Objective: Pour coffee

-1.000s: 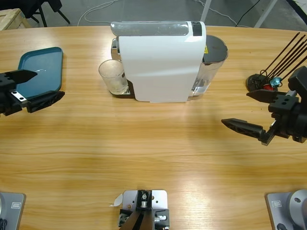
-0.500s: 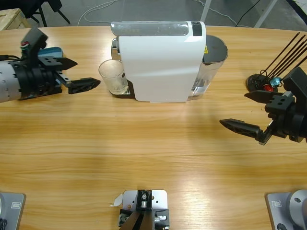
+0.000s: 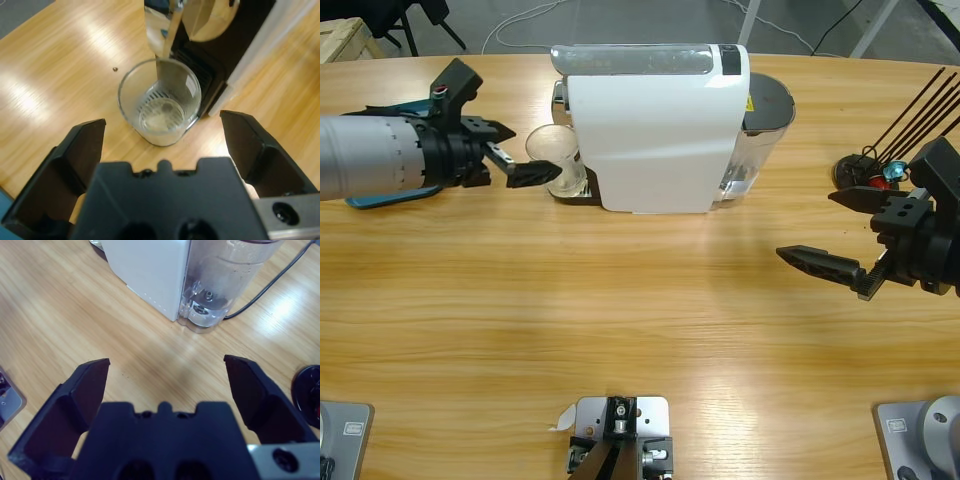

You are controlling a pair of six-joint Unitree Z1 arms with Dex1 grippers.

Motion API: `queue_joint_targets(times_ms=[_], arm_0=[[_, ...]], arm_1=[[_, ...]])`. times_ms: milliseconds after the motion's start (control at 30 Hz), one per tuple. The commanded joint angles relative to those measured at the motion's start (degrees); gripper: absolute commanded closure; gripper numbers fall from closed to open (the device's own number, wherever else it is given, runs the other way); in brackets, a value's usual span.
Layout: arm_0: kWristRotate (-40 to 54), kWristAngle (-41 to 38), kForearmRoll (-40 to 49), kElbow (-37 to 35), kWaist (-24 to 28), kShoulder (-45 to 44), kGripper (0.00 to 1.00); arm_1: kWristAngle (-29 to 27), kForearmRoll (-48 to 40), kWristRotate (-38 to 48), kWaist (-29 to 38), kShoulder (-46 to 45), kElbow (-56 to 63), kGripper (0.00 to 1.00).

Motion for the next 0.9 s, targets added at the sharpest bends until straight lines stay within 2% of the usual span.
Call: queue_joint_targets(times_ms=[33, 567, 900], arm_0=[[0.4, -0.8, -0.8, -1.9, 0.9, 4.8, 0.013], [-1.2, -4.3, -0.8, -5.2, 2.6, 10.0, 0.013], [-1.7, -6.4, -0.9, -5.1, 3.5, 12.2, 0.101]], arm_1=[[-0.4, -0.9, 0.3, 0.7, 1.4, 1.7, 0.0], [-0.8, -1.1, 0.3, 0.7, 1.8, 1.7, 0.0], [-0.9, -1.3, 0.2, 0.7, 2.2, 1.7, 0.0]])
